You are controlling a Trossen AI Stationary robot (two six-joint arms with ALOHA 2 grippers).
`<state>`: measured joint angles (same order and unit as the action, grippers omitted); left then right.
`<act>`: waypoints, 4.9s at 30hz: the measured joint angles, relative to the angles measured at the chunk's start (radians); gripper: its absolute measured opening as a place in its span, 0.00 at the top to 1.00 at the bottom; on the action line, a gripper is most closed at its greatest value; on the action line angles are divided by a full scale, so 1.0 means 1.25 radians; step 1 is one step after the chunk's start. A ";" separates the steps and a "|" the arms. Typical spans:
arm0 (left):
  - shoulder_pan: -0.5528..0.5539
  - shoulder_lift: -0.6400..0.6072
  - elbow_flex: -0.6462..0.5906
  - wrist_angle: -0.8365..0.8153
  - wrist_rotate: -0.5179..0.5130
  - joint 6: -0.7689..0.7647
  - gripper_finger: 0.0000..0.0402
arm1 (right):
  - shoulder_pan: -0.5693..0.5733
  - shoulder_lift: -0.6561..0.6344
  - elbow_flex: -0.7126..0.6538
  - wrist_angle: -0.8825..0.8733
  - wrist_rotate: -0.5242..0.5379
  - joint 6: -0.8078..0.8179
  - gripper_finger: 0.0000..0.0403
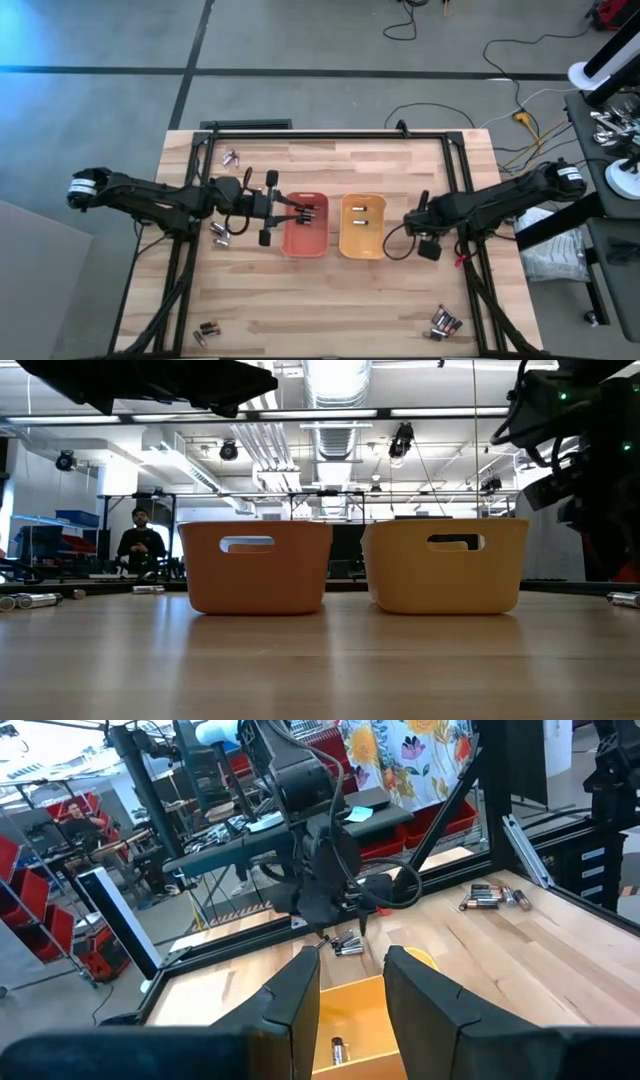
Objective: Sort batteries
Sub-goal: Put the black-silver battery into the yellow bin, then put the black-silver battery into the orange bin
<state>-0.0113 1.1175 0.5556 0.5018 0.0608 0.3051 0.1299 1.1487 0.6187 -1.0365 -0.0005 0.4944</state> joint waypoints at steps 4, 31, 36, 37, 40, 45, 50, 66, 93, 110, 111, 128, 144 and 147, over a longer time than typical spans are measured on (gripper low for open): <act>0.000 0.000 0.000 0.000 0.000 -0.003 0.76 | 0.000 0.000 -0.017 0.066 -0.001 -0.026 0.15; 0.000 0.000 0.000 -0.020 -0.001 0.006 0.76 | 0.002 0.128 -0.029 0.125 -0.004 -0.041 0.17; 0.000 0.000 0.000 -0.020 -0.001 0.006 0.76 | 0.002 0.147 -0.031 0.130 -0.022 -0.053 0.22; 0.000 0.000 0.000 -0.020 -0.001 0.006 0.76 | 0.002 0.149 -0.031 0.130 -0.024 -0.054 0.23; 0.000 0.000 0.000 -0.020 -0.001 0.006 0.76 | 0.002 0.150 -0.031 0.130 -0.029 -0.054 0.28; 0.000 0.000 0.000 -0.019 -0.001 0.006 0.76 | 0.002 0.150 -0.032 0.131 -0.035 -0.048 0.38; 0.000 0.000 0.000 -0.019 -0.001 0.006 0.76 | 0.001 0.150 -0.032 0.132 -0.033 -0.012 0.45; 0.000 0.000 0.002 -0.019 -0.001 0.006 0.76 | 0.002 0.151 0.219 0.045 0.018 -0.029 0.44; 0.000 0.002 0.002 -0.019 -0.001 0.000 0.76 | -0.141 0.380 0.390 0.289 -0.015 -0.348 0.43; 0.000 0.002 0.002 -0.025 -0.001 0.012 0.76 | -0.154 0.499 0.425 0.290 -0.020 -0.347 0.43; 0.000 0.002 0.002 -0.025 -0.001 0.012 0.76 | -0.154 0.499 0.425 0.290 -0.020 -0.346 0.43; 0.000 0.002 0.002 -0.025 -0.001 0.012 0.76 | -0.150 0.467 0.457 0.260 -0.020 -0.333 0.23; 0.000 0.002 0.002 -0.061 -0.001 0.001 0.76 | -0.129 0.232 0.337 -0.064 0.016 -0.154 0.16; 0.000 0.002 0.002 -0.062 -0.001 -0.001 0.76 | -0.128 0.202 0.253 -0.091 -0.006 -0.104 0.18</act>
<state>-0.0113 1.1198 0.5583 0.4248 0.0597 0.3035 -0.0307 1.4007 0.9346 -1.1500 -0.0084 0.3643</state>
